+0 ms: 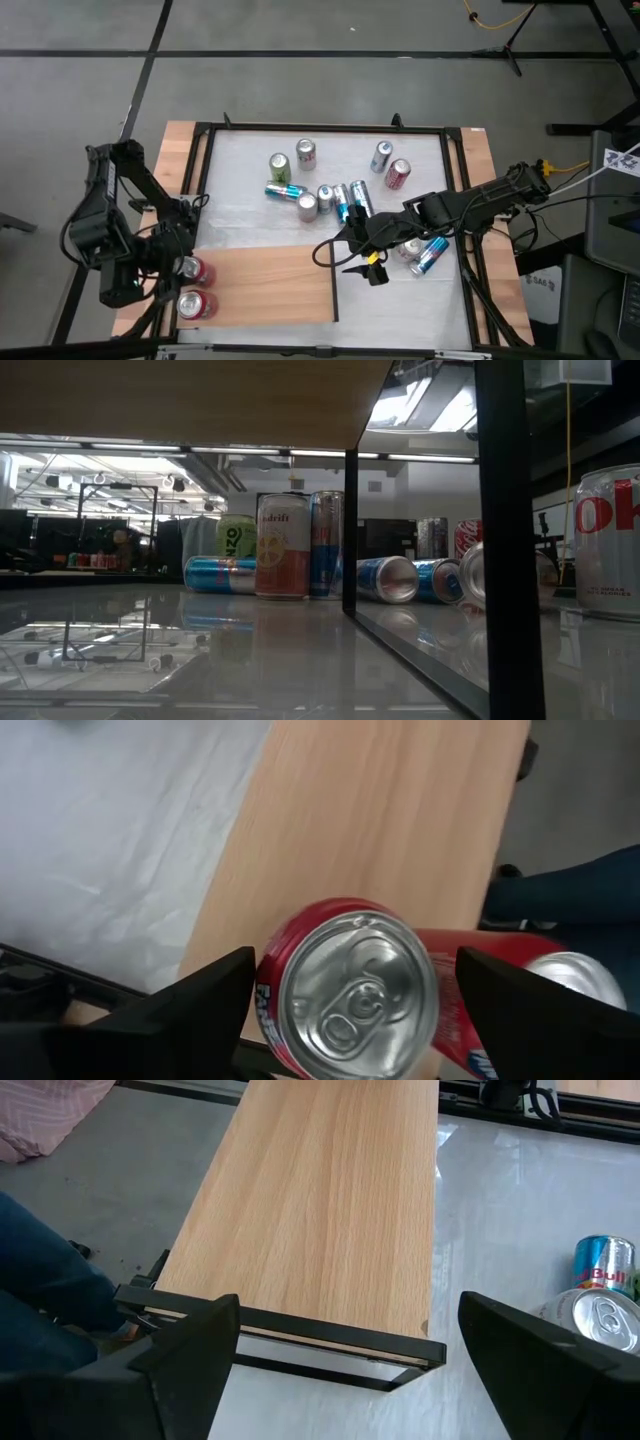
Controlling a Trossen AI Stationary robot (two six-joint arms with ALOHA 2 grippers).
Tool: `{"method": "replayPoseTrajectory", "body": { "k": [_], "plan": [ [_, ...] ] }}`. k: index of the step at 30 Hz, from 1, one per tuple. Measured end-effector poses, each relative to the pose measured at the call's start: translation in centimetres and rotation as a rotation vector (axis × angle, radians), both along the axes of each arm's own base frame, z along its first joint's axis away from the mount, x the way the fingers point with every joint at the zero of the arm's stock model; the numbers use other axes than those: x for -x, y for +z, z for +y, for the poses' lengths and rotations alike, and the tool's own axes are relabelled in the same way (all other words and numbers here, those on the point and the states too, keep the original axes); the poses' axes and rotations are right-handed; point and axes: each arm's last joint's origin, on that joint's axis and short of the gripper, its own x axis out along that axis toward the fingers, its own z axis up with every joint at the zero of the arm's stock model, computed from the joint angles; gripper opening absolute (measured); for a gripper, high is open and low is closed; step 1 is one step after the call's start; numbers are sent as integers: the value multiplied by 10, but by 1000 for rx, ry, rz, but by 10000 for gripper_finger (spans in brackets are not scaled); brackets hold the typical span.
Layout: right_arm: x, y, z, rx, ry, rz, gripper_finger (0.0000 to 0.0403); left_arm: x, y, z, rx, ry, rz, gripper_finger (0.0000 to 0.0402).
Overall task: Place canned beverage on shelf
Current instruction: Put the orange soda can on the shelf aligned with the orange soda can
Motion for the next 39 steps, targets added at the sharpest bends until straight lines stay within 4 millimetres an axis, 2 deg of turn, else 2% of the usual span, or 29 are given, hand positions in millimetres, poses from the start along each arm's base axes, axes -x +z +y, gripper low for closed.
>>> {"method": "replayPoseTrajectory", "body": {
  "k": [6, 10, 16, 27, 39],
  "plan": [
    [0, 0, 0, 0, 0, 0, 365, 0, 9, 2, 27, 1, -21, 334],
    [0, 0, 0, 0, 0, 0, 365, -1, 18, 5, 15, 29, -110, 334],
    [0, 0, 0, 0, 0, 0, 365, 1, 27, 20, 11, 71, -205, 334],
    [0, 0, 0, 0, 0, -1, 365, -4, 35, 45, -26, 47, -223, 334],
    [0, 0, 0, -2, 2, 0, 365, -25, 33, 62, -126, -33, -147, 334]
  ]
}}
